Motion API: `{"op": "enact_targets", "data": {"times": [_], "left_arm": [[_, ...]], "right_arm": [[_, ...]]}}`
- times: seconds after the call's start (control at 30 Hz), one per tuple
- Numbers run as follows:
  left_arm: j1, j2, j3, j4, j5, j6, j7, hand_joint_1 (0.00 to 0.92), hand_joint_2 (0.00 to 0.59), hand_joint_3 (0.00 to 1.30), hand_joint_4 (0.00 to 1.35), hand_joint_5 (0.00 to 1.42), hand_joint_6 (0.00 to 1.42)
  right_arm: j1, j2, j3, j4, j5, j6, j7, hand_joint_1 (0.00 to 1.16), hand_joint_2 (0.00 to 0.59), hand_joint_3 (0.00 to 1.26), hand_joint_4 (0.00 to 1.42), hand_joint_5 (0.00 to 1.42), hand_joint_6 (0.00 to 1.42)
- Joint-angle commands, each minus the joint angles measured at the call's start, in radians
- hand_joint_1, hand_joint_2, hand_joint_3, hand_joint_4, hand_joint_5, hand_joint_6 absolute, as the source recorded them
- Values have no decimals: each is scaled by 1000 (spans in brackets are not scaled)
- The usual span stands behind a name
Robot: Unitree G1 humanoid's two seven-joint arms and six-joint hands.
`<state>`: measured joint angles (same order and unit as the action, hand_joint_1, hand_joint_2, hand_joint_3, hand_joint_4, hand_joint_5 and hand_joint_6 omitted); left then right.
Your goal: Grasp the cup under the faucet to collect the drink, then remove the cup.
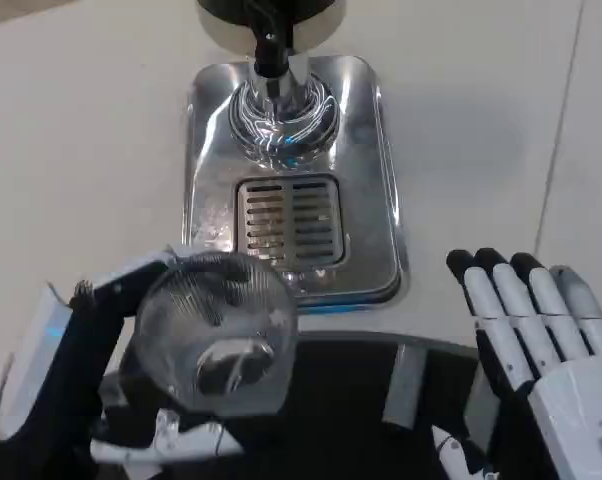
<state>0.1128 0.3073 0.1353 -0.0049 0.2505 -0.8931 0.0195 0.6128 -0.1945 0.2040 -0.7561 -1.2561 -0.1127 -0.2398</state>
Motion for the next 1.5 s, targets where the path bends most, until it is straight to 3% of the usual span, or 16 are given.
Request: {"op": "enact_targets", "data": {"times": [0.03, 0.27, 0.67, 0.9, 1.1, 1.5], "left_arm": [[-80, -31, 8, 76, 33, 35, 46, 687, 67, 1196, 1277, 1347, 1424], [-268, -35, 3, 251, 129, 104, 135, 687, 67, 1196, 1277, 1347, 1424], [-540, -63, -69, 543, 183, 190, 279, 694, 70, 1196, 1277, 1347, 1424], [-617, -92, -133, 648, 196, 199, 317, 695, 71, 1196, 1277, 1347, 1424], [-688, -83, -173, 742, 209, 194, 363, 695, 71, 1196, 1277, 1347, 1424], [-823, -65, -211, 943, 237, 217, 499, 708, 81, 1189, 1262, 1336, 1424]], "right_arm": [[-12, 21, -12, 12, 18, 19, 13, 423, 585, 0, 0, 0, 0], [-68, 42, -8, 40, 23, 46, 55, 436, 582, 0, 0, 0, 0], [-55, 60, 3, -14, -2, 68, 116, 490, 578, 0, 0, 0, 0], [-66, 65, 0, 8, -1, 66, 108, 535, 574, 0, 0, 0, 0], [-74, 78, -3, 15, -6, 81, 102, 544, 575, 0, 0, 0, 0], [-77, 63, -6, 2, -17, 80, 113, 549, 575, 0, 0, 0, 0]]}}
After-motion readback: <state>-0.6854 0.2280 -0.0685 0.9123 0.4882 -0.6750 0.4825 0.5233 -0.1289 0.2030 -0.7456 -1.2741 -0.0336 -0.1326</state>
